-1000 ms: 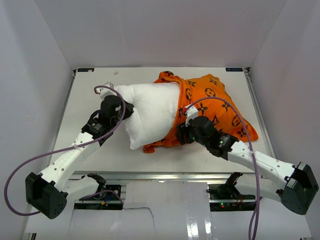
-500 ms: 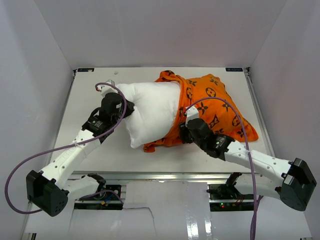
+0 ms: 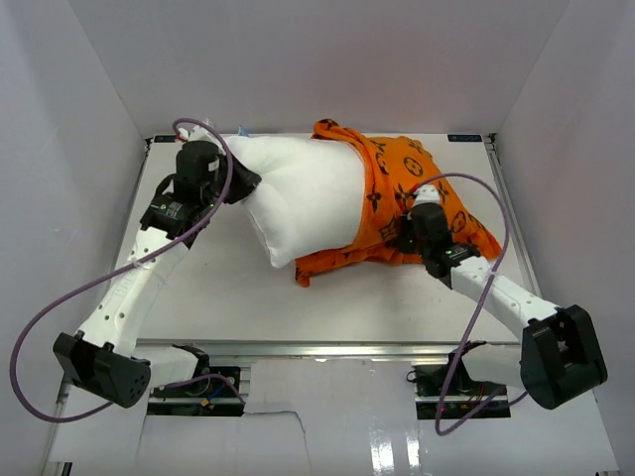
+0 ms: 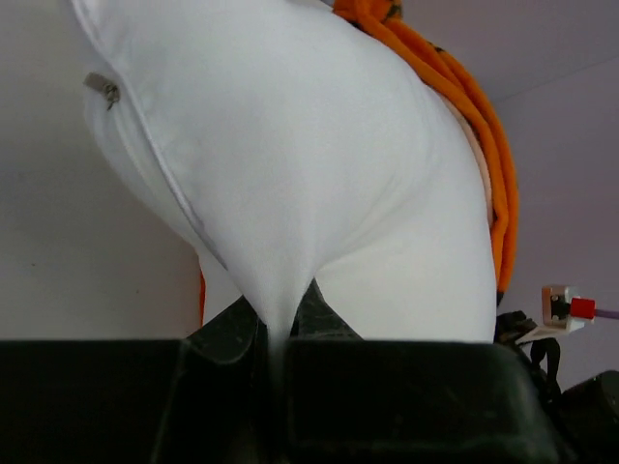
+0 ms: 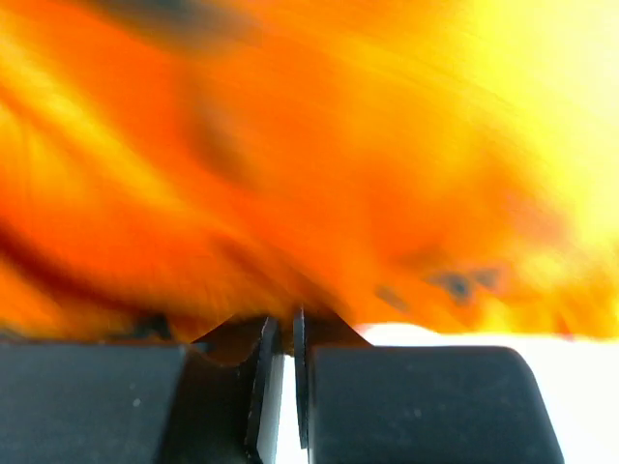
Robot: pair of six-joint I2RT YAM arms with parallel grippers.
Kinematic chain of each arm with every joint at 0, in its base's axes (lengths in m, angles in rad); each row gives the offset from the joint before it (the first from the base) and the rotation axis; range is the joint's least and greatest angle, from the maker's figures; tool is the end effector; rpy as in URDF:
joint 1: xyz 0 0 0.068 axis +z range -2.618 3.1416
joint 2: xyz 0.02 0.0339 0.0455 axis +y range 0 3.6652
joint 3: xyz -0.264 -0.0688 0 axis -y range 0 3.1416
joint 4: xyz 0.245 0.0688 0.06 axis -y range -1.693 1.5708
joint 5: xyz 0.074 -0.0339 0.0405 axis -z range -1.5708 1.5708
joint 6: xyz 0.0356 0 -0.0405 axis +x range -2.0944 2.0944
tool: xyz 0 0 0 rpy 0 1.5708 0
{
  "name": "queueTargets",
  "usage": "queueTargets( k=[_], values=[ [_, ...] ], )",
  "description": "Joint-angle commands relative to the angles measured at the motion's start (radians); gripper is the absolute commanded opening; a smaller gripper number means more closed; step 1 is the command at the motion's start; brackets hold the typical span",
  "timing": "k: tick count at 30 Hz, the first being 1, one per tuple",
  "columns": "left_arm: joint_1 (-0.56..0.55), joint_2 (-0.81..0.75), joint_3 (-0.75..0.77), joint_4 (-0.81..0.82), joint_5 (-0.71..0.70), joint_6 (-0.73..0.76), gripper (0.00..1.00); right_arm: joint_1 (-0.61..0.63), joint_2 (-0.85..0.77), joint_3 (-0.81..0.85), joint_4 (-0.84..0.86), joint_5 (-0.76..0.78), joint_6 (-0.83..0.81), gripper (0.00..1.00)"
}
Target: Remove the pillowcase from the pillow
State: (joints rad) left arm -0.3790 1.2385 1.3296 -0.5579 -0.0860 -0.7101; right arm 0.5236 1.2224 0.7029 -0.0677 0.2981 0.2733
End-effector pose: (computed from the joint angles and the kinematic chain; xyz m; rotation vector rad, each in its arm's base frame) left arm 0.2521 -0.0971 0.3958 -0.3985 2.0497 -0.5891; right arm 0.2324 0.1221 0.2322 -0.0957 2.1303 0.1476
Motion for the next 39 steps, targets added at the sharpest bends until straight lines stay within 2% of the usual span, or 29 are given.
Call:
queueTargets(
  k=[1, 4, 7, 11, 15, 16, 18, 20, 22, 23, 24, 26, 29, 31, 32, 35, 36, 39],
  values=[
    [0.115, -0.088, 0.141, -0.036, 0.001, 0.072, 0.00, -0.236, -0.006, -0.023, -0.004, -0.040, -0.031, 0.08],
    [0.161, -0.027, 0.261, -0.138, 0.058, 0.112, 0.00, -0.315, 0.025, 0.009, -0.003, -0.062, -0.052, 0.08],
    [0.178, -0.020, 0.266, -0.142, 0.116, 0.113, 0.00, -0.376, 0.077, 0.047, 0.014, -0.106, -0.059, 0.08],
    [0.181, -0.057, 0.229, -0.126, 0.073, 0.124, 0.00, -0.453, 0.164, 0.087, 0.046, -0.154, -0.033, 0.08],
    [0.187, -0.051, 0.282, -0.184, -0.004, 0.162, 0.00, -0.504, 0.218, 0.127, 0.040, -0.212, -0.016, 0.08],
    [0.189, -0.053, 0.289, -0.186, -0.018, 0.172, 0.00, -0.504, 0.209, 0.132, 0.036, -0.267, -0.014, 0.08],
    [0.189, -0.060, 0.260, -0.140, 0.038, 0.207, 0.00, -0.482, 0.157, 0.100, 0.089, -0.359, -0.020, 0.08],
    [0.189, -0.062, 0.180, -0.105, 0.234, 0.224, 0.00, -0.453, 0.054, 0.052, 0.103, -0.472, -0.032, 0.08],
    [0.189, -0.094, 0.087, 0.001, 0.371, 0.219, 0.00, -0.422, -0.036, 0.059, 0.030, -0.601, -0.072, 0.18],
    [0.189, -0.117, -0.028, 0.041, 0.449, 0.206, 0.00, -0.413, -0.072, 0.073, 0.004, -0.619, -0.083, 0.27],
    [0.189, -0.167, -0.080, 0.102, 0.454, 0.174, 0.00, -0.410, -0.139, 0.079, -0.032, -0.648, -0.095, 0.43],
    [0.189, -0.214, -0.201, 0.127, 0.450, 0.156, 0.00, -0.410, -0.185, 0.136, -0.088, -0.627, -0.105, 0.52],
    [0.184, -0.293, -0.349, 0.186, 0.489, 0.129, 0.00, -0.410, -0.204, 0.229, -0.121, -0.645, -0.112, 0.60],
    [0.170, -0.336, -0.429, 0.285, 0.578, 0.088, 0.00, -0.409, -0.134, 0.326, -0.075, -0.742, -0.089, 0.63],
    [0.149, -0.343, -0.479, 0.314, 0.606, 0.086, 0.00, -0.398, -0.092, 0.361, -0.035, -0.769, -0.088, 0.71],
    [0.062, -0.367, -0.536, 0.334, 0.609, 0.083, 0.00, -0.338, 0.090, 0.527, -0.052, -0.826, -0.152, 0.86],
    [0.037, -0.373, -0.570, 0.352, 0.603, 0.080, 0.00, -0.323, 0.127, 0.611, -0.079, -0.820, -0.181, 0.87],
    [-0.052, -0.387, -0.622, 0.389, 0.566, 0.063, 0.00, -0.251, 0.264, 0.725, -0.163, -0.824, -0.293, 0.91]
  ],
)
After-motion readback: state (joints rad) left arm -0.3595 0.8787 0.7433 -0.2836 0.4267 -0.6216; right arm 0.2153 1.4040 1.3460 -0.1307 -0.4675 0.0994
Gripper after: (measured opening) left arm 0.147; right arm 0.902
